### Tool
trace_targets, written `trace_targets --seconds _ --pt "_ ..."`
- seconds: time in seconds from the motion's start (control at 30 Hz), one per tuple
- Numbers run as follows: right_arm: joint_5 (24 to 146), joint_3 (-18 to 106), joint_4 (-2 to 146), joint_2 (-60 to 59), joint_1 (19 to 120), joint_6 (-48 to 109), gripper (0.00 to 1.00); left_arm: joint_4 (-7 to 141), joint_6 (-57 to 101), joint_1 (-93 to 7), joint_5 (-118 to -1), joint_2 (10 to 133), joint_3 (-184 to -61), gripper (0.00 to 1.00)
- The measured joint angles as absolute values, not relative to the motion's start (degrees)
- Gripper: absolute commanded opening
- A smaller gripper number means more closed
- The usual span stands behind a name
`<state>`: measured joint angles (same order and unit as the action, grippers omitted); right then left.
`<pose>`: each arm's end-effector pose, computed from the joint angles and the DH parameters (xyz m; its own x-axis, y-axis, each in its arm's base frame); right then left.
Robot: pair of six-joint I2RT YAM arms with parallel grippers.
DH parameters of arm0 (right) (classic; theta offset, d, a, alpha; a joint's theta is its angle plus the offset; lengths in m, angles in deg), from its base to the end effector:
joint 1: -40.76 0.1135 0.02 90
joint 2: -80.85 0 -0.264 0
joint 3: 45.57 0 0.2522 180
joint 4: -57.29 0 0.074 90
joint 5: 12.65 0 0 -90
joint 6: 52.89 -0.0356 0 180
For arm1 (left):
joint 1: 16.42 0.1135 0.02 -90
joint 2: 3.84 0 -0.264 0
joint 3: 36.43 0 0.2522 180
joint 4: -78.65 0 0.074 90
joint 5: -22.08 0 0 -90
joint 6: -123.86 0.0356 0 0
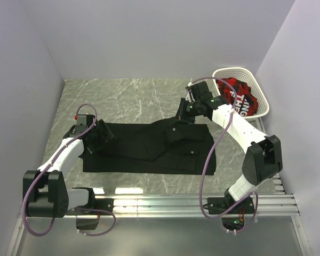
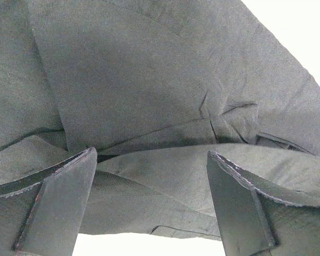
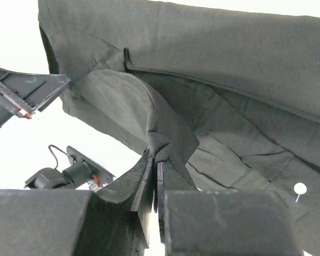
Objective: Fold and stack the long sleeve shirts
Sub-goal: Fold the shirt
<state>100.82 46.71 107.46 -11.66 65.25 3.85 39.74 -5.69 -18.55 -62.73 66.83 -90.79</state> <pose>0.3142 0.1587 0.2941 -0.9216 0.1330 -0.3647 -0.1266 0.7852 0.6062 0.2368 -0.0120 0.2019 -0.6893 -0.6089 -0.3925 -0.4543 0.7853 -0.4205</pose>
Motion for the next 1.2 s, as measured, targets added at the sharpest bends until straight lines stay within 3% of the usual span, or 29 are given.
trace_targets --seconds 0.5,0.83,1.03,1.2 --pt "97.54 41.97 107.78 -11.90 63.57 3.96 0.12 38.50 -2.70 -18.63 -63.21 68.78 -93.83 0.91" --pt "92.82 41.68 107.30 -19.00 60.59 6.08 0.16 37.38 0.28 -19.22 -62.12 69.65 -97.94 0.88" --pt "89.82 42.18 107.00 -22.46 60.57 6.89 0.24 36.47 0.69 -20.95 -62.16 70.81 -98.38 0.89" --pt "86.61 43.26 107.13 -23.00 60.53 8.25 0.46 35.90 1.28 -22.79 -63.45 72.40 -99.60 0.88"
